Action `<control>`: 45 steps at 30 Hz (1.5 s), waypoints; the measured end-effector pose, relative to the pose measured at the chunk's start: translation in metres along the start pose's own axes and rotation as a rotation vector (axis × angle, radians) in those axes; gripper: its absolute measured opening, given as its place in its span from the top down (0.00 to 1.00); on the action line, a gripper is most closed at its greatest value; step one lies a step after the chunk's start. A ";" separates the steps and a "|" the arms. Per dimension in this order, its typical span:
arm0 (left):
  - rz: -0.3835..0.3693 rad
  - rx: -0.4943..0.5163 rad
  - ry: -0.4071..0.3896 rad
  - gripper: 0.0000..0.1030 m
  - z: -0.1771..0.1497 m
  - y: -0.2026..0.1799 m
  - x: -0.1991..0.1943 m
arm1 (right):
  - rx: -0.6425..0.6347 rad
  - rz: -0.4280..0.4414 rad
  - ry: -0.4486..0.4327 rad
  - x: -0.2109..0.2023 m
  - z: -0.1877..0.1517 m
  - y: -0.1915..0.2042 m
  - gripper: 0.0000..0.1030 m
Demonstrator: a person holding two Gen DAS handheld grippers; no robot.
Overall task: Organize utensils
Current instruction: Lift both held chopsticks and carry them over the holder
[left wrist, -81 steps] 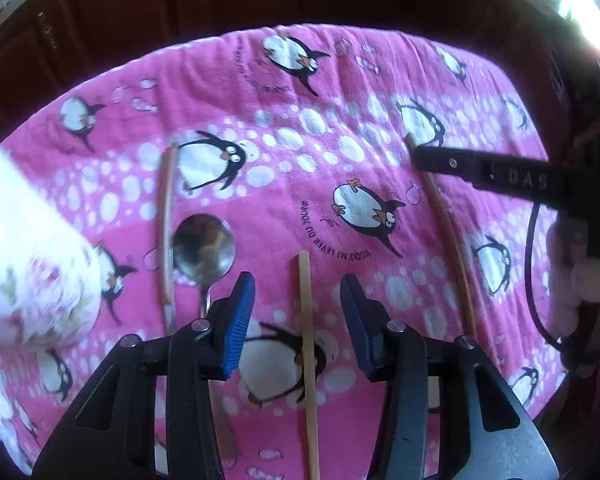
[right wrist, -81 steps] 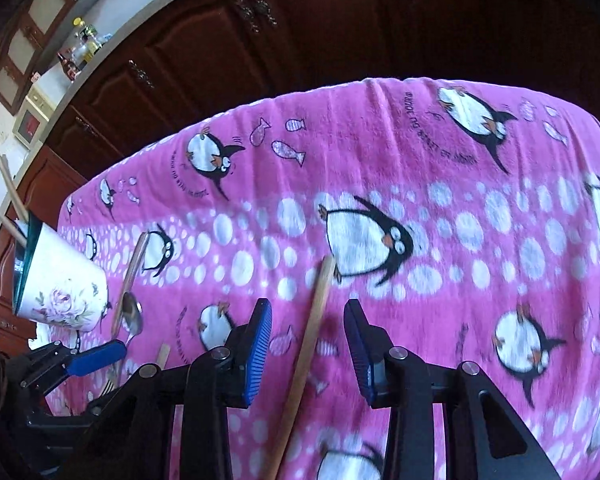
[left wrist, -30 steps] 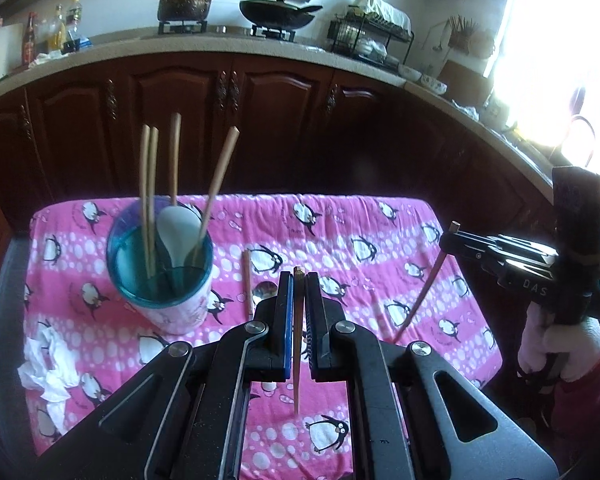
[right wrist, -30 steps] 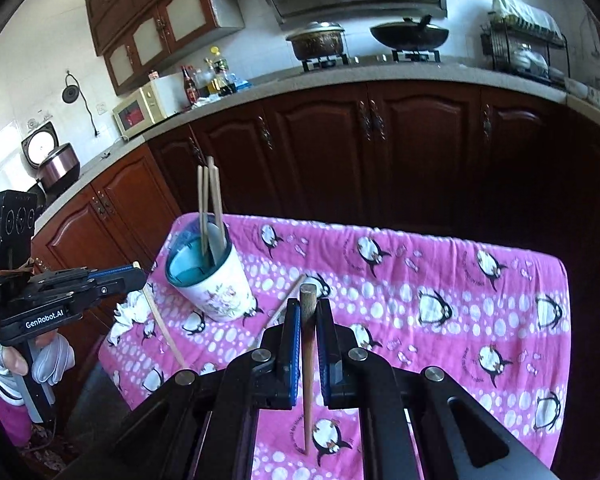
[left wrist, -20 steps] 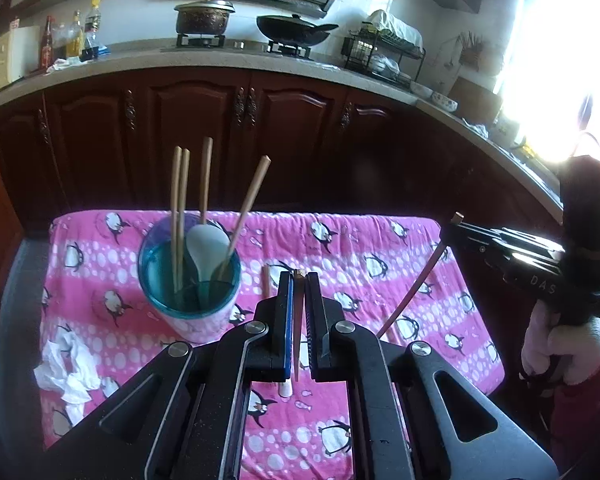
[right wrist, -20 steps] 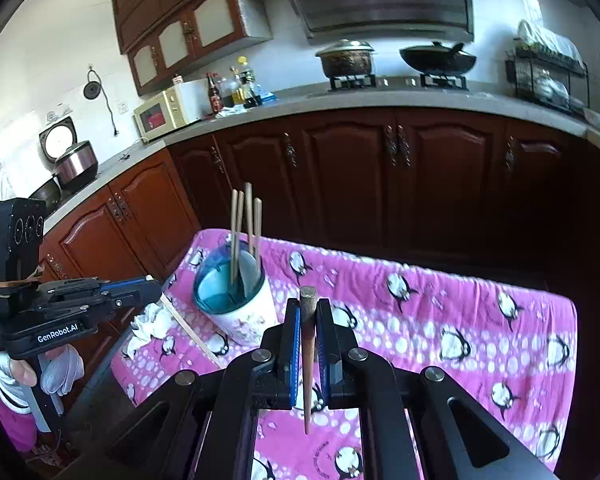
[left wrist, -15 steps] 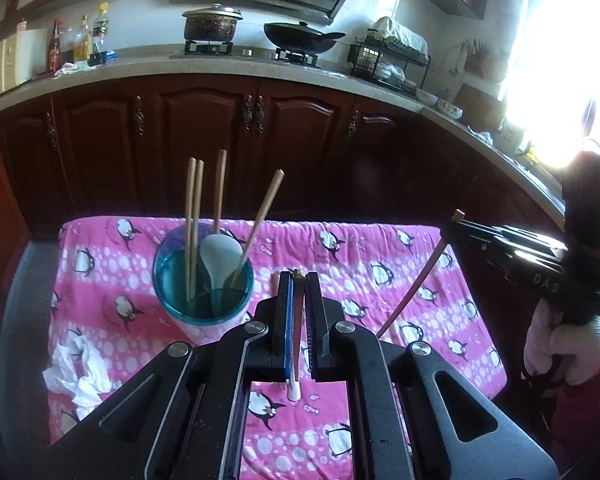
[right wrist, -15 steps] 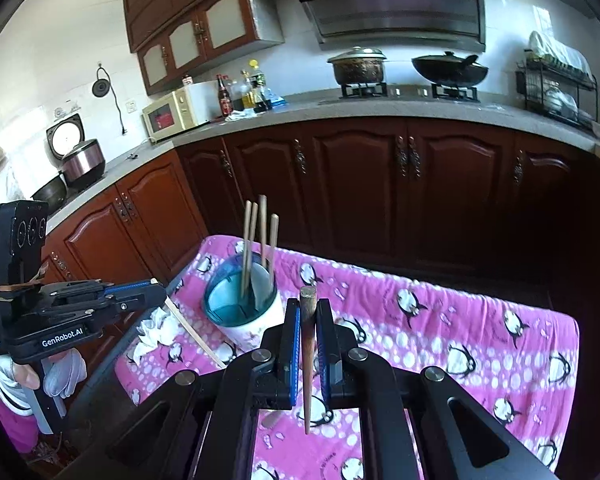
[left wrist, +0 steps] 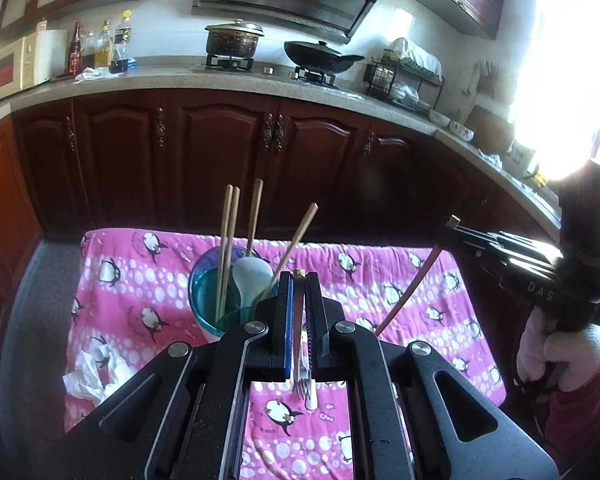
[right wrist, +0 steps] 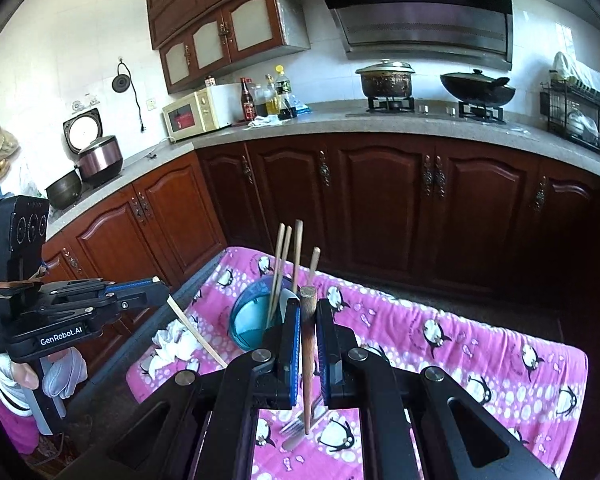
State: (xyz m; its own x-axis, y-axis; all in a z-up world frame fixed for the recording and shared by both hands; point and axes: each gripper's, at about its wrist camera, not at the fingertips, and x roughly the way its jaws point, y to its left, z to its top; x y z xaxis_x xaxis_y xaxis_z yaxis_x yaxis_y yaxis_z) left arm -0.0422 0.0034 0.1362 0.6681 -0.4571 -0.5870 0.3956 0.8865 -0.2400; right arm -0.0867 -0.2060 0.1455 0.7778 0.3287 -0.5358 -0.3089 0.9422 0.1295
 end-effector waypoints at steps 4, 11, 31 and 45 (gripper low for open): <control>0.006 -0.023 -0.031 0.96 0.012 0.010 -0.011 | 0.001 0.019 -0.023 0.000 0.012 0.007 0.93; 0.038 -0.040 -0.092 0.96 0.034 0.027 -0.029 | -0.009 0.048 -0.053 0.007 0.029 0.019 0.93; 0.133 -0.071 -0.144 0.96 0.052 0.058 -0.028 | -0.010 0.066 -0.078 0.017 0.047 0.024 0.93; 0.175 -0.071 -0.118 0.96 0.050 0.064 -0.006 | -0.011 0.046 -0.085 0.025 0.057 0.028 0.93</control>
State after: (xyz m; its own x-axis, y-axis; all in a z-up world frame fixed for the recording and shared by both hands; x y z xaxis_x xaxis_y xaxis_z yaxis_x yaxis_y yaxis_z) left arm 0.0102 0.0594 0.1628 0.7936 -0.2970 -0.5310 0.2242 0.9541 -0.1986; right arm -0.0447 -0.1675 0.1829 0.8063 0.3761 -0.4566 -0.3506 0.9255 0.1431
